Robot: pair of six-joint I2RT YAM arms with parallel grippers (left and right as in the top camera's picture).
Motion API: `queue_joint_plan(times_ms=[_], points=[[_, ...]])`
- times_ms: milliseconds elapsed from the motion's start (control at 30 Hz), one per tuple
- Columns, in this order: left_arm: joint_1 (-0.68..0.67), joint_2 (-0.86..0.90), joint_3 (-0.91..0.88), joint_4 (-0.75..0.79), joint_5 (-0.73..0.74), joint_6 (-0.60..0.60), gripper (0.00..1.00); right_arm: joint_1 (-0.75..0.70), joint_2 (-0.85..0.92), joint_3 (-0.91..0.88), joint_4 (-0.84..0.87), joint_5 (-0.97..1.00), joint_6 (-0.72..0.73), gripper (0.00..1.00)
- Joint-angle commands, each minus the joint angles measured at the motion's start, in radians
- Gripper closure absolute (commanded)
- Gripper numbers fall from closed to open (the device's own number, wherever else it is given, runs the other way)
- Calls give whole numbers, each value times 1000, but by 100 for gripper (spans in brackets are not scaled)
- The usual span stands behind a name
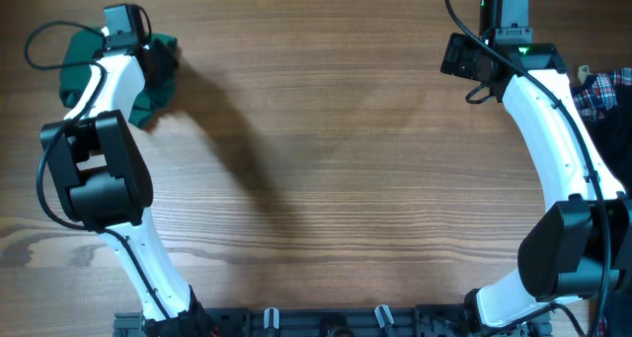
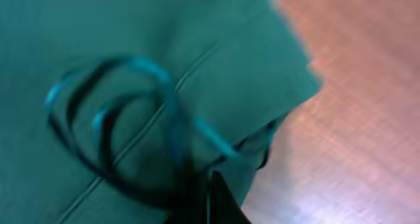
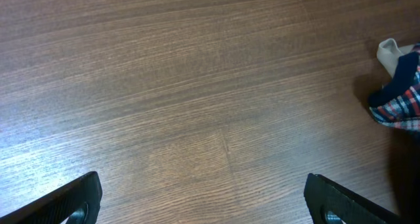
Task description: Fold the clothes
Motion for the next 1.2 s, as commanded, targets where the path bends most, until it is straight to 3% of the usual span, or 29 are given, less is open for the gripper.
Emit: queue_joint_plan(times_ms=[0,167,333,500,700,833,1000,1067,1167], points=[[11,7,-1,-110,-20,-11,96,-3,12,-10,3,-8,-3,0],[53,6,-1,-407,-29,3,94,-3,12,-10,3,-8,-3,0],[171,3,-1,-555,-283,-1,95,-3,12,-10,3,-8,-3,0],[251,-14,3,-524,-277,0,96,-3,12,-10,3,-8,-3,0],[177,-265,26,-522,-277,3,96,-3,12,-10,3,-8,-3,0],[112,-412,26,-407,-277,3,96,-3,12,-10,3,-8,-3,0],[93,-357,26,-337,-189,9,96,-3,12,-10,3,-8,-3,0],[93,-317,26,-285,-37,135,96,-3,12,-10,3,-8,-3,0],[97,-239,26,-256,-7,211,96,-3,12,-10,3,-8,-3,0]])
